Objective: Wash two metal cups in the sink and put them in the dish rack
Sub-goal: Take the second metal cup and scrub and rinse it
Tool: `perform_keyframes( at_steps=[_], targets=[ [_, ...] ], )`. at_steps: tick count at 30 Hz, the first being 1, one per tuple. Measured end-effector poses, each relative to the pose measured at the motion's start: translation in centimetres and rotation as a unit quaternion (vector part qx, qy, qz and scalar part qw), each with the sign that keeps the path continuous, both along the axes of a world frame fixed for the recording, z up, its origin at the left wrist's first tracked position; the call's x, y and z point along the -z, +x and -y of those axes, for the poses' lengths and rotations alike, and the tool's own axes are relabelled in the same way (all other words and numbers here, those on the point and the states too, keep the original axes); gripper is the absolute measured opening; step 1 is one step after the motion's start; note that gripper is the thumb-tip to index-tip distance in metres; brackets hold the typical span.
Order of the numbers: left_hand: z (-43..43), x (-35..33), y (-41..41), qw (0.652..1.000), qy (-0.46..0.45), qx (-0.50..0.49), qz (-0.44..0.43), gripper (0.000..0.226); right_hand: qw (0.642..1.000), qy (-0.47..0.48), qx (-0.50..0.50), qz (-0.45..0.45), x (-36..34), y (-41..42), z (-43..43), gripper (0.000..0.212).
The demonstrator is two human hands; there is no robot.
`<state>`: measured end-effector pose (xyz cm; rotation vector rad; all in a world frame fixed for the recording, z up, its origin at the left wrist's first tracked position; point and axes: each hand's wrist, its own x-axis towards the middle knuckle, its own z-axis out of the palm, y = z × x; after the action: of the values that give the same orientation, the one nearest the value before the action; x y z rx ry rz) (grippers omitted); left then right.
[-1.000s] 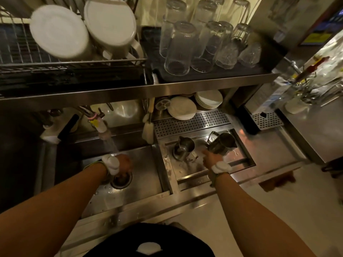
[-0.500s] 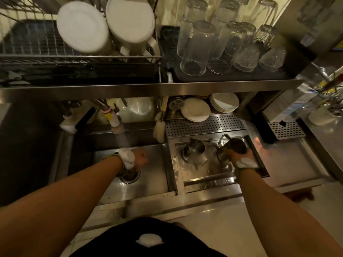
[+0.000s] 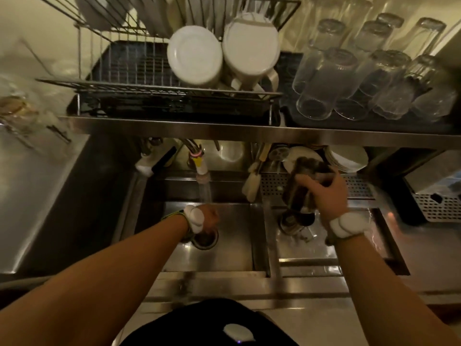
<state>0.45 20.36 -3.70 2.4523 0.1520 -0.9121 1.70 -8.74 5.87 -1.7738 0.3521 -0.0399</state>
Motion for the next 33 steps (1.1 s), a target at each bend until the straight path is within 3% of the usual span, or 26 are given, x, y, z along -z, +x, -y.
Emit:
perform_keyframes(
  at_steps=[3, 6, 8, 11, 14, 15, 18, 20, 23, 27, 30, 33],
  targets=[
    [-1.6, 0.0, -0.1, 0.998, -0.054, -0.023, 0.039, 0.032, 0.987, -0.014, -0.121, -0.103, 1.2, 0.2, -6.0, 0.042],
    [-3.4, -1.7, -1.0, 0.971, -0.187, -0.111, 0.097, 0.022, 0.962, -0.018, -0.207, -0.18, 4.2, 0.1, -11.1, 0.034],
    [-4.4, -2.5, -1.4, 0.958, -0.243, -0.128, 0.085, 0.017, 0.939, -0.015, -0.256, -0.23, 6.8, 0.1, -13.8, 0.027],
    [-6.1, -2.1, -1.3, 0.961, -0.265, -0.081, 0.025, 0.016, 0.919, -0.026, -0.292, -0.263, 9.3, 0.1, -16.5, 0.039],
    [-7.4, -1.2, -1.2, 0.972, -0.197, -0.115, 0.058, 0.025, 0.92, -0.005, -0.304, -0.247, 10.9, 0.3, -18.0, 0.021],
    [-7.8, -0.7, -0.9, 0.975, -0.168, -0.126, 0.075, 0.027, 0.917, 0.005, -0.316, -0.242, 11.1, 0.5, -18.3, 0.023],
    [-8.2, -0.7, 0.1, 0.974, -0.131, -0.146, 0.113, 0.046, 0.909, 0.047, -0.361, -0.205, 11.9, 1.6, -18.9, 0.062],
    [-8.3, -1.0, 1.0, 0.973, -0.116, -0.155, 0.123, 0.057, 0.91, 0.053, -0.363, -0.191, 12.1, 2.4, -18.9, 0.065],
    [-8.1, -1.3, 1.7, 0.967, -0.133, -0.166, 0.138, 0.072, 0.91, 0.047, -0.376, -0.168, 12.6, 3.1, -18.4, 0.058],
    [-8.8, -0.2, 2.0, 0.967, -0.159, -0.154, 0.128, 0.064, 0.909, -0.003, -0.376, -0.178, 13.8, 3.8, -17.4, 0.075],
    [-8.6, 0.3, 1.7, 0.959, -0.189, -0.148, 0.152, 0.068, 0.937, -0.042, -0.31, -0.158, 14.7, 3.8, -17.1, 0.073],
    [-8.7, 0.6, 1.4, 0.952, -0.171, -0.199, 0.16, 0.069, 0.954, -0.045, -0.267, -0.126, 15.1, 3.2, -17.7, 0.09]
  ],
)
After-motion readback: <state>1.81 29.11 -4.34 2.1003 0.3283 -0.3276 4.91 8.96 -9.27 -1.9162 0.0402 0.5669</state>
